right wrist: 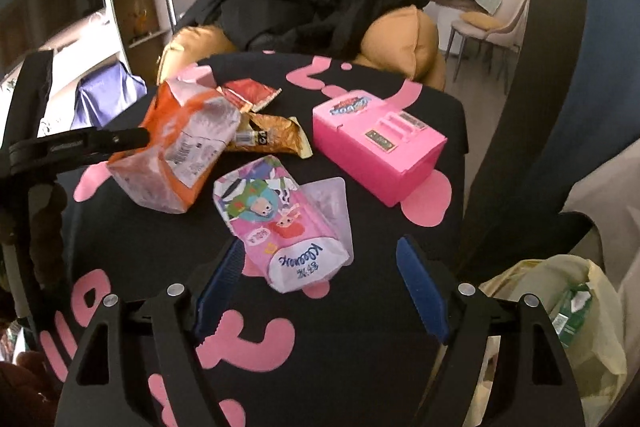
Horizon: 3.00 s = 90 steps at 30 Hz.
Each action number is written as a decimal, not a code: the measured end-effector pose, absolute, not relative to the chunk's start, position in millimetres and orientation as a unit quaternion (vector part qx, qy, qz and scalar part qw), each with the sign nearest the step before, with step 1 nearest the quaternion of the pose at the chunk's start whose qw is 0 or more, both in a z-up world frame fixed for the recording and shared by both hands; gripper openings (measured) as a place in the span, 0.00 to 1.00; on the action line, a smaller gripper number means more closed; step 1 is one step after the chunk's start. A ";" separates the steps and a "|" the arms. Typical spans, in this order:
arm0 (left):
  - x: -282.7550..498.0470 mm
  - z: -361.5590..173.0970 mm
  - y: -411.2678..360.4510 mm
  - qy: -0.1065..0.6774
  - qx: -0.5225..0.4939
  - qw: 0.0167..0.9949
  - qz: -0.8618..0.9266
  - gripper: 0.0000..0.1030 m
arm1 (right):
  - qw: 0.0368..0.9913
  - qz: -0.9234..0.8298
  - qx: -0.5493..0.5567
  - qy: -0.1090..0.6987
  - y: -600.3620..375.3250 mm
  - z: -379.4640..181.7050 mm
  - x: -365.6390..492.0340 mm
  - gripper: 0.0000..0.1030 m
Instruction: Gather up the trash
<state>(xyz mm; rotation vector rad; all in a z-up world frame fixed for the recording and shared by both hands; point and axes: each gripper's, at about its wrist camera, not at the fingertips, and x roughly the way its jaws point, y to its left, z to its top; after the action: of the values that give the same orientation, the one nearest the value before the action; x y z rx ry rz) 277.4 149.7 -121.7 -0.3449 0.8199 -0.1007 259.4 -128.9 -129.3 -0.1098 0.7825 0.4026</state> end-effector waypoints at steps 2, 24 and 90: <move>285.6 -127.1 144.9 0.404 -0.167 0.898 -0.050 0.52 | 0.903 0.189 -0.058 0.382 -128.4 -130.5 263.6 0.72; 204.3 -108.1 224.5 0.413 -0.135 0.898 -0.065 0.11 | 0.833 0.304 -0.035 0.462 -71.2 -156.4 269.2 0.72; 196.0 -102.0 104.3 0.420 -0.079 0.890 -0.156 0.45 | 0.822 0.314 -0.009 0.475 -157.7 -156.8 146.5 0.61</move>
<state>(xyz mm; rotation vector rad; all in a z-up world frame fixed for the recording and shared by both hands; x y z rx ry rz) 196.0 104.3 -102.0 -0.1649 0.8731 -0.3246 146.5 -157.7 -156.8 -0.0191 1.0114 0.6674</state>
